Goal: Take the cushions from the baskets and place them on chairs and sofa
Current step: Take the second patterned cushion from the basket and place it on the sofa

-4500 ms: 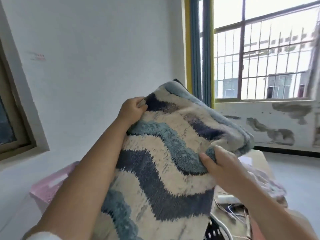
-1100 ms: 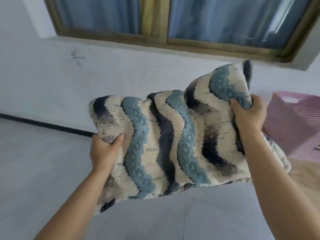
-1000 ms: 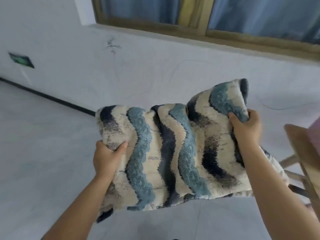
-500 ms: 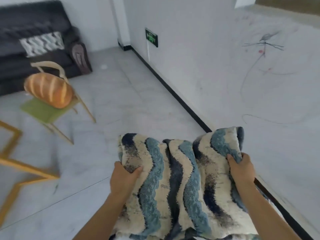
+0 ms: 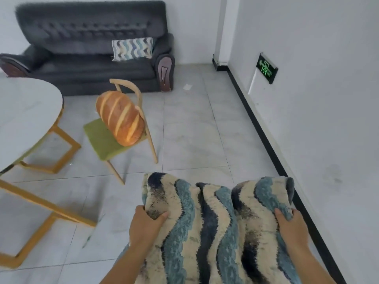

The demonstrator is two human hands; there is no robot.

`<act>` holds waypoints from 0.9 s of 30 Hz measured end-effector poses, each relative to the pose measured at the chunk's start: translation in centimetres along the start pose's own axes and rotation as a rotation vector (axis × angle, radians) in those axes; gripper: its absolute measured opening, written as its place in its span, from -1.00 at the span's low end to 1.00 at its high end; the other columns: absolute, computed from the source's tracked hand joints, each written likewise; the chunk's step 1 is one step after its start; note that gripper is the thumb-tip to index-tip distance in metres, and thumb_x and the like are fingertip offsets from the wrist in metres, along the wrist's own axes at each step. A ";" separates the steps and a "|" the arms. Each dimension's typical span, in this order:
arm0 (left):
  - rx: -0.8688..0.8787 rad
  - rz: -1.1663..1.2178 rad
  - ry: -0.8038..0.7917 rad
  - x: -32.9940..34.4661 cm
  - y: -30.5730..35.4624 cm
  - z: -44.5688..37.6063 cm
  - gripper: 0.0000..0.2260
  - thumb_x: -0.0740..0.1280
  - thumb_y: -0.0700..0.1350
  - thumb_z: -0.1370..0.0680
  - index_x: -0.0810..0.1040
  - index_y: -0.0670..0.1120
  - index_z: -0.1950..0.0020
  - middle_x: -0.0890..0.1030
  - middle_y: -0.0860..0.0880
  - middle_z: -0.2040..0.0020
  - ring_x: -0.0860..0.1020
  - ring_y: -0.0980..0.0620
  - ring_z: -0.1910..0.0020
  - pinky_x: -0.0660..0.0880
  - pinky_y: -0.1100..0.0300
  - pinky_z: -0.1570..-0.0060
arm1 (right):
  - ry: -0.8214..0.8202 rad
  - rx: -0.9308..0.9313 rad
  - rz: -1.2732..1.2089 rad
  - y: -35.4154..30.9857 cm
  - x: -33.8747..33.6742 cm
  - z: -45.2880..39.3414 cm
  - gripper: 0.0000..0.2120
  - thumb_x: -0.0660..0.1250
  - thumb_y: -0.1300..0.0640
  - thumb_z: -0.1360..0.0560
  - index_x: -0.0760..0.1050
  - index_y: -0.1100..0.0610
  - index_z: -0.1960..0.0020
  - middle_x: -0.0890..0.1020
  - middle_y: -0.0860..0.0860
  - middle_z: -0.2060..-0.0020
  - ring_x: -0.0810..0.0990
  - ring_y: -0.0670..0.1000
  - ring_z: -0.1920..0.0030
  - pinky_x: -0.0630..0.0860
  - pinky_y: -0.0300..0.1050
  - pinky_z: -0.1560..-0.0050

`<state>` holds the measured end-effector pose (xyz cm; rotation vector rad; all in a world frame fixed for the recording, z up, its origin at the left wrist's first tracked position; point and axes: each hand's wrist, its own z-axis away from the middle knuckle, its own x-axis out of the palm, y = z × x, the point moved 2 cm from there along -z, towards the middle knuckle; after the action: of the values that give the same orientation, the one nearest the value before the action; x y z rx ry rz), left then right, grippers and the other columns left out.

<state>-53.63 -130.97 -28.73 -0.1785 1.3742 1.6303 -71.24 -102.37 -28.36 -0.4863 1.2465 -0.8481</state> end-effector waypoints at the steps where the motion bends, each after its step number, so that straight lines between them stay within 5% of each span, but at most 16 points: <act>1: 0.024 0.012 0.011 -0.6 2.5 -2.9 -0.57 0.45 0.06 -0.34 0.29 -0.11 0.05 0.49 -0.09 0.12 0.45 -0.08 0.18 0.37 0.11 0.26 | 0.003 -0.023 -0.012 -3.0 0.9 -2.1 -0.66 0.21 0.10 -0.51 0.34 0.34 -0.15 0.48 0.18 0.11 0.38 0.10 0.17 0.24 -0.05 0.24; 10: 0.016 0.152 0.041 -0.1 17.5 -24.7 -0.55 0.48 0.01 -0.31 0.29 -0.07 0.01 0.52 -0.09 0.09 0.50 -0.10 0.16 0.46 0.07 0.19 | 0.121 -0.074 -0.056 -20.3 8.5 -20.0 -0.60 0.20 0.08 -0.52 0.33 0.35 -0.23 0.52 0.31 -0.08 0.37 0.09 0.12 0.26 -0.08 0.15; 17: 0.032 0.181 0.102 3.0 29.7 -42.5 -0.39 0.48 0.02 -0.31 0.32 -0.18 -0.23 0.53 -0.10 -0.04 0.51 -0.12 0.03 0.46 0.08 0.11 | 0.067 -0.177 -0.047 -35.3 18.3 -37.0 -0.67 0.21 0.12 -0.51 0.39 0.37 -0.13 0.51 0.22 0.10 0.37 0.10 0.17 0.24 -0.07 0.18; 22: 0.032 0.230 0.254 -0.4 38.5 -54.8 -0.47 0.49 -0.04 -0.31 0.36 -0.17 -0.16 0.44 -0.03 0.11 0.46 -0.05 0.11 0.39 0.10 0.15 | 0.016 -0.255 -0.076 -49.0 25.2 -47.2 -0.64 0.21 0.12 -0.52 0.35 0.37 -0.18 0.53 0.32 -0.04 0.37 0.09 0.14 0.25 -0.07 0.15; 27: -0.156 0.291 0.287 -0.6 40.8 -65.3 -0.53 0.50 -0.02 -0.30 0.35 -0.14 -0.06 0.47 -0.05 0.16 0.42 -0.04 0.24 0.32 0.12 0.32 | -0.049 -0.272 -0.001 -57.3 33.8 -54.9 -0.64 0.25 0.11 -0.49 0.38 0.35 -0.18 0.54 0.31 -0.06 0.46 0.19 0.06 0.27 -0.06 0.10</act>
<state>-111.76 -181.15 -23.62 -0.3276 1.5423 2.0174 -137.40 -157.36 -22.50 -0.7212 1.3227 -0.6662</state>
